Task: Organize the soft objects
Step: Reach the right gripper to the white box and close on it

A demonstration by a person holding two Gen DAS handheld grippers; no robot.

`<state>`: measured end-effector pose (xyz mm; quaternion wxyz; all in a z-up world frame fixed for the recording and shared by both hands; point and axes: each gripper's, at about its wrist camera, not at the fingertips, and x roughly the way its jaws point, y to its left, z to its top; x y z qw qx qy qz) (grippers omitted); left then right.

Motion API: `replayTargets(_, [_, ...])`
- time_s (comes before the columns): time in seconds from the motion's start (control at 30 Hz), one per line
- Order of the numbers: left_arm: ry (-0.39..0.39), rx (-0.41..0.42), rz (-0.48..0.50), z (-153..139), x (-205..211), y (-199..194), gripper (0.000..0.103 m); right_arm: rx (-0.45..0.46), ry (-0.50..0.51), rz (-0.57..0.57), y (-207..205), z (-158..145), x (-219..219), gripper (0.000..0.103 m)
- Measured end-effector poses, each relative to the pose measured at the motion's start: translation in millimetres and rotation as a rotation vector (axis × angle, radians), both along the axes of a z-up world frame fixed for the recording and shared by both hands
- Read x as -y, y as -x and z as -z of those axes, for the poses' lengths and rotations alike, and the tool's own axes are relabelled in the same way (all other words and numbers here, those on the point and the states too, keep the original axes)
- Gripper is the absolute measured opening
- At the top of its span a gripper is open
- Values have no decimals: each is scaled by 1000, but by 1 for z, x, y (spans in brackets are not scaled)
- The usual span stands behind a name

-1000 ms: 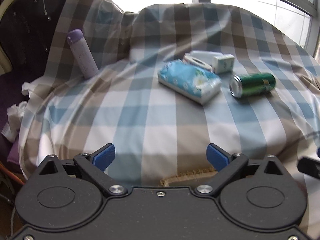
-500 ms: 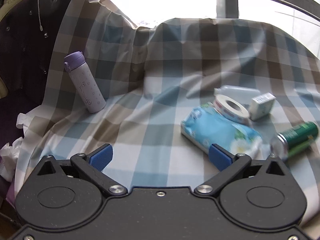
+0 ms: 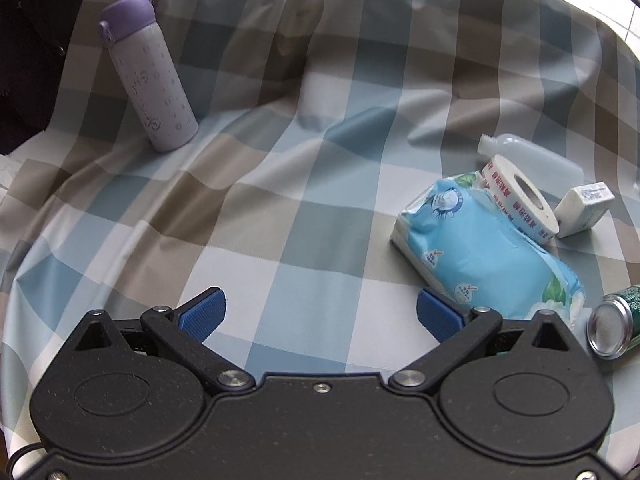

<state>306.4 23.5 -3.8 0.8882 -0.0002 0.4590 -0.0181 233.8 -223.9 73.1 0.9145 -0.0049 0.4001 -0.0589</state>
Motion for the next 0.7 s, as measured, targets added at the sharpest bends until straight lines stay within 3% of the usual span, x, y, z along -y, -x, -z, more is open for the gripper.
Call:
replayTargets(0.13, [19, -27, -3, 3, 0, -4, 99, -75, -38, 19, -60, 13, 10, 102])
replayTargets(0.33, [41, -54, 0, 7, 1, -9, 99, -142, 40, 1, -123, 37, 3, 102])
replayTargets(0.6, [50, -52, 14, 5, 2, -9, 99, -191, 146, -51, -160, 61, -10, 101])
replayTargets(0.7, [59, -54, 8, 5, 0, -10, 99, -222, 139, -50, -167, 67, -9, 94])
